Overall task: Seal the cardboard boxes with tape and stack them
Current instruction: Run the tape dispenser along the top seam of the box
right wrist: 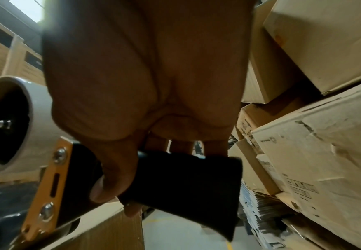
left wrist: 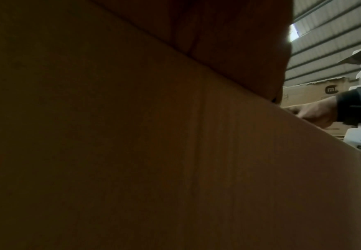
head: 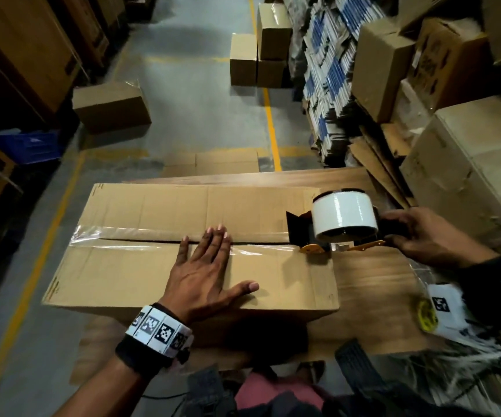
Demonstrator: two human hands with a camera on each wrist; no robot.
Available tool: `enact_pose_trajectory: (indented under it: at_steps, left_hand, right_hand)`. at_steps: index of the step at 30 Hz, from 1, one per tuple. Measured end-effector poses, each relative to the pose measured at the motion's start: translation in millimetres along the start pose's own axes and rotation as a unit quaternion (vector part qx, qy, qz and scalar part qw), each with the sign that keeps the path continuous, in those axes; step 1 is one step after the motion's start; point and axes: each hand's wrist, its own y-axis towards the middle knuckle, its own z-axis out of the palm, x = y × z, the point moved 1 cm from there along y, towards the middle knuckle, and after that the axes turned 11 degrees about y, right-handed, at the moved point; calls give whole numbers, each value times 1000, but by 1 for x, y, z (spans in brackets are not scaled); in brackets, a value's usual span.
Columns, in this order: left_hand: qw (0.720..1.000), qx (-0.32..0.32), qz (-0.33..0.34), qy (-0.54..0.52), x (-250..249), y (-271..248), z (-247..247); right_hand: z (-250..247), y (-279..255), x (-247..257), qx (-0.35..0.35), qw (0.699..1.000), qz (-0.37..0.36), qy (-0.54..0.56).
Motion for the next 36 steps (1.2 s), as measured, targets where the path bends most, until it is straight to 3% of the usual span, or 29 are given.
enact_pose_trajectory:
  at_steps: [4,8,13,19,23,36]
  left_hand:
    - [999,17,-3,34,-5,0,-10]
    - [998,4,-16,55,-22,1,-17]
    - [999,4,30,25,-62,13,-12]
    - [1000,-16,14,16,-72,13,-21]
    - [998,-4,59,-5,-107,24,-23]
    - [998,-20,56,-34,-141,43,-28]
  right_hand:
    - [1,8,-16,36,998,-11,-50]
    - [6,16,-25,22,997,-31,-67]
    - [11,15,-28,2,998,-56,-16]
    - [15,13,-29,-14,998,-47,27]
    - [17,14,-32,-8,998,-52,40]
    - [34,26,-71,-48,992,-53,102]
